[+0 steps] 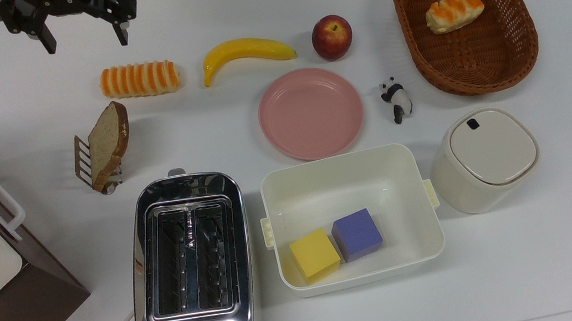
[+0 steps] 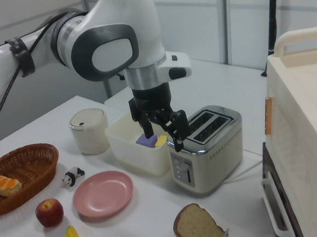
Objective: Put the bread in the toaster
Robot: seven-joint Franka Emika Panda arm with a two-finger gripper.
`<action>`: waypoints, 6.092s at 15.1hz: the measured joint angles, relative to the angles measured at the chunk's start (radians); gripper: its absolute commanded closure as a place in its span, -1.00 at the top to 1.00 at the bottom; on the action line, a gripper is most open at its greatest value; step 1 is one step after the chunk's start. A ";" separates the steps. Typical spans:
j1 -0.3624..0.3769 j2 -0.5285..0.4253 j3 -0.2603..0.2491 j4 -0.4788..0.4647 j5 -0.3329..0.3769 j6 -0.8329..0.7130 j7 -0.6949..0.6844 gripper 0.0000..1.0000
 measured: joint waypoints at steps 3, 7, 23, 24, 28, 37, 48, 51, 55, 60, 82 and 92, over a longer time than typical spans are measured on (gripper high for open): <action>0.000 0.000 0.000 0.000 0.000 0.000 0.000 1.00; 0.000 -0.001 0.000 0.000 0.000 0.000 0.000 1.00; -0.007 -0.106 -0.009 -0.224 -0.121 0.074 -0.045 1.00; -0.008 -0.106 -0.009 -0.248 -0.135 0.093 -0.050 1.00; -0.013 -0.105 -0.009 -0.334 -0.162 0.158 -0.077 1.00; -0.012 -0.017 -0.006 -0.391 -0.169 0.242 -0.080 1.00; -0.005 0.087 0.012 -0.391 -0.169 0.350 -0.075 -0.12; -0.004 0.091 0.015 -0.390 -0.169 0.354 -0.074 -0.64; -0.004 0.091 0.014 -0.386 -0.169 0.354 -0.074 -0.91; -0.004 0.091 0.014 -0.384 -0.169 0.354 -0.074 -1.00; -0.045 0.023 0.010 -0.205 -0.116 0.271 -0.105 -1.00; -0.040 0.023 0.057 -0.157 0.190 0.535 0.041 -1.00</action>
